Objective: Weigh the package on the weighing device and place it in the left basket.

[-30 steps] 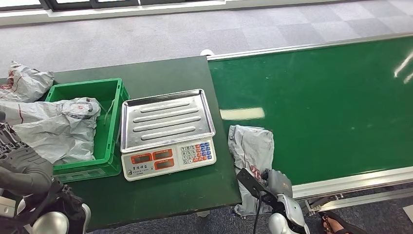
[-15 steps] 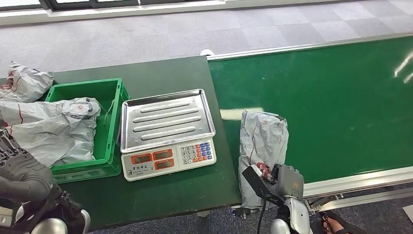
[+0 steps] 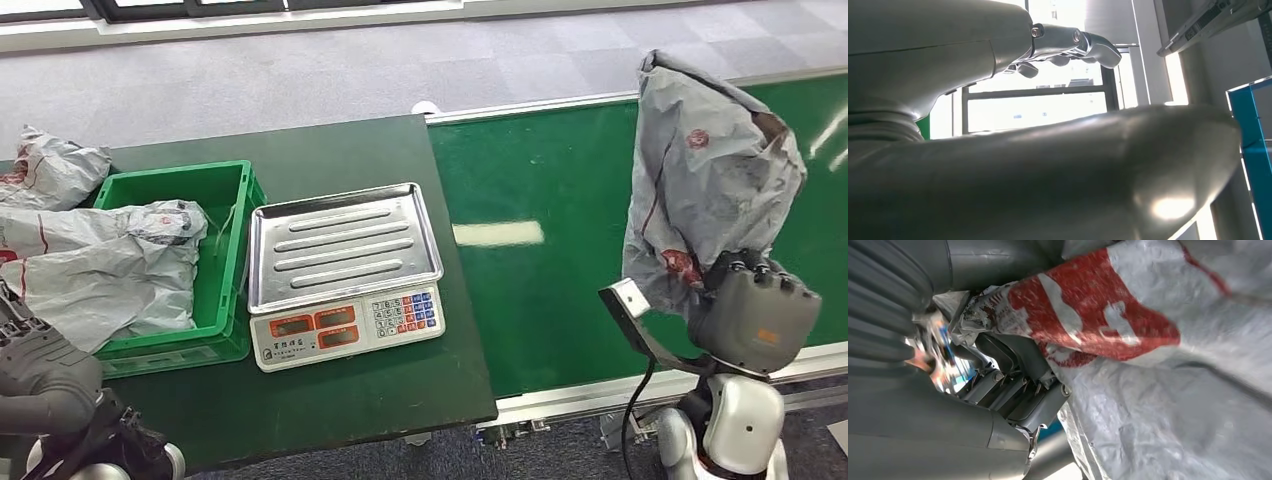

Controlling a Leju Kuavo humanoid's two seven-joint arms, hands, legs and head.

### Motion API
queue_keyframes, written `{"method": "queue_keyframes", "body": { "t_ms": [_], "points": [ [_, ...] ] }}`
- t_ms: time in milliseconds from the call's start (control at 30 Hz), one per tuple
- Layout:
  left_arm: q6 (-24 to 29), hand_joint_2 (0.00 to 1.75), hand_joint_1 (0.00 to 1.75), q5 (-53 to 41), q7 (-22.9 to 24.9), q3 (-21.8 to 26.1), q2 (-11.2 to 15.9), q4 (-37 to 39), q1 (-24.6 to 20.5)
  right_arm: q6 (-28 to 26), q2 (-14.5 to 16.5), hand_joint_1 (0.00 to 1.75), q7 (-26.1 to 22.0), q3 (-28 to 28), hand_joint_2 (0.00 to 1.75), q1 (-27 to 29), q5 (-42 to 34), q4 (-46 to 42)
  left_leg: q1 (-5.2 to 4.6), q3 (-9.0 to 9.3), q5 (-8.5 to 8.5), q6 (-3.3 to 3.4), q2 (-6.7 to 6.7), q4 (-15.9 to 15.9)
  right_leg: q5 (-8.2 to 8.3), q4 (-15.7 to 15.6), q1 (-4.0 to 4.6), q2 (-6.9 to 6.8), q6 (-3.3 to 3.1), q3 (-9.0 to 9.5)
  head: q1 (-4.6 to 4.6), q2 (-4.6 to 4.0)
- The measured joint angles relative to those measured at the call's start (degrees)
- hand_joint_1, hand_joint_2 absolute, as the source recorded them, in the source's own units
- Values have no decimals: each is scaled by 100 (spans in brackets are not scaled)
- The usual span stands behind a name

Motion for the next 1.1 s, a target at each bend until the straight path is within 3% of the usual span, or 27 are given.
{"method": "queue_keyframes", "body": {
  "t_ms": [133, 267, 433, 567, 733, 933, 1100],
  "points": [
    [-1, 0, 0, 85, -48, 2, 4, 14, -7, -40, -507, 175, -80, 20, 175, -479, 67, 133, -2, -3, 3, 3, 2, 1, 4, 1, -4, 0, 4, 4, 1, 0],
    [22, 0, 0, 196, -113, 2, 13, 73, -40, -389, -956, 175, -154, 484, 175, -1356, 124, 730, -3, 20, 9, 1, 14, 4, 11, 1, -4, 12, 6, 3, 0, 0],
    [33, 0, 0, 281, -144, 2, 19, 161, -72, -579, -1134, 175, -246, 1159, 175, -2121, 80, 1422, 0, -3, 27, 4, -13, 2, 15, 5, -1, -14, 8, 3, 1, 0],
    [98, 0, 0, 389, -223, -13, 37, 311, -181, -671, -750, 175, -690, 1882, 175, -2855, -629, 2331, 4, 4, 28, -2, 8, -1, 17, 5, 4, 13, 5, -2, 0, 0],
    [130, 0, 0, 496, -245, -102, 72, 545, -436, -312, 101, 175, -1834, 2537, 175, -3448, -2964, 3519, 13, 35, 53, -19, -4, 0, 31, 9, 15, 1, -14, -14, 1, 0],
    [107, 0, 0, 559, -130, -261, 120, 805, -990, 1191, 987, 175, -2978, 2887, 175, -3709, -5648, 4088, 16, 32, 55, -21, -12, 1, 33, 9, 18, -7, -16, -17, 0, 0],
    [98, 0, 0, 586, -90, -318, 162, 933, -1235, 1877, 1270, 175, -3199, 2938, 175, -3871, -6583, 4319, 14, 30, 55, -21, -12, 4, 33, 7, 17, -7, -15, -16, 0, 0]
  ]
}}
